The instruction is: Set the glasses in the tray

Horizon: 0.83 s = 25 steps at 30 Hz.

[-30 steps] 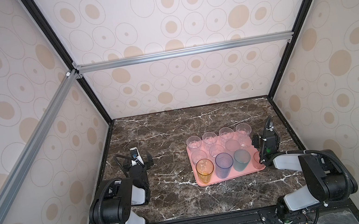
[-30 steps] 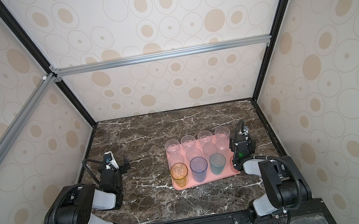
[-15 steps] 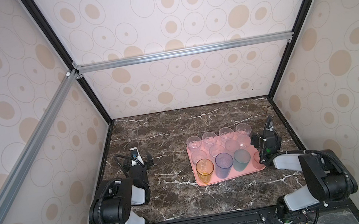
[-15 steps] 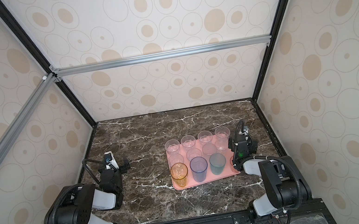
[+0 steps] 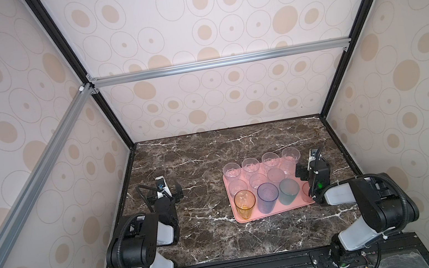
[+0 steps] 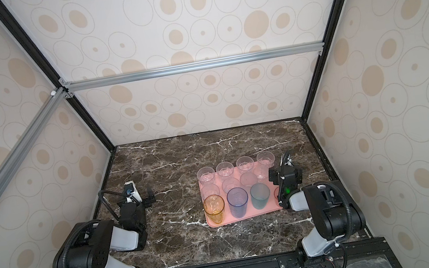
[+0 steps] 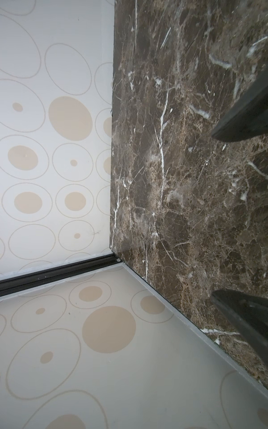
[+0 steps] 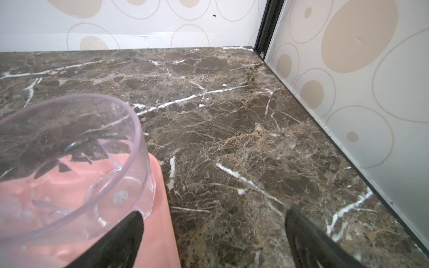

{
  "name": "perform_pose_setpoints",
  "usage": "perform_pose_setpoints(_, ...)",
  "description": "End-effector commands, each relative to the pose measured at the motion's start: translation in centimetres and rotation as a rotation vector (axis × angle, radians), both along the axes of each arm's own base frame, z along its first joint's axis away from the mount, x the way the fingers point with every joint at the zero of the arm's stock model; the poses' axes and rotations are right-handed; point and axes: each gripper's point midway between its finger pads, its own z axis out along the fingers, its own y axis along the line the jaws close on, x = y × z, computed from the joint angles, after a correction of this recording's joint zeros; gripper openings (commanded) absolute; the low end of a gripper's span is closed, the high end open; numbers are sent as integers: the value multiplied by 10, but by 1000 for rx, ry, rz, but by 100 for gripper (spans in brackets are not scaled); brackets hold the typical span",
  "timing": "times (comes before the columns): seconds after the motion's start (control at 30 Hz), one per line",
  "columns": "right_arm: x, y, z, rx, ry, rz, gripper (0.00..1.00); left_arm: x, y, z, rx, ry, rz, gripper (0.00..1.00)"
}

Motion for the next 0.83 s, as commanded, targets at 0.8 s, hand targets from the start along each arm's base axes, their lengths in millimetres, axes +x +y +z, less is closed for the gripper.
perform_pose_setpoints(0.8,6,5,11,-9,-25,30,99,2,-2,11,10,-42,-5,99)
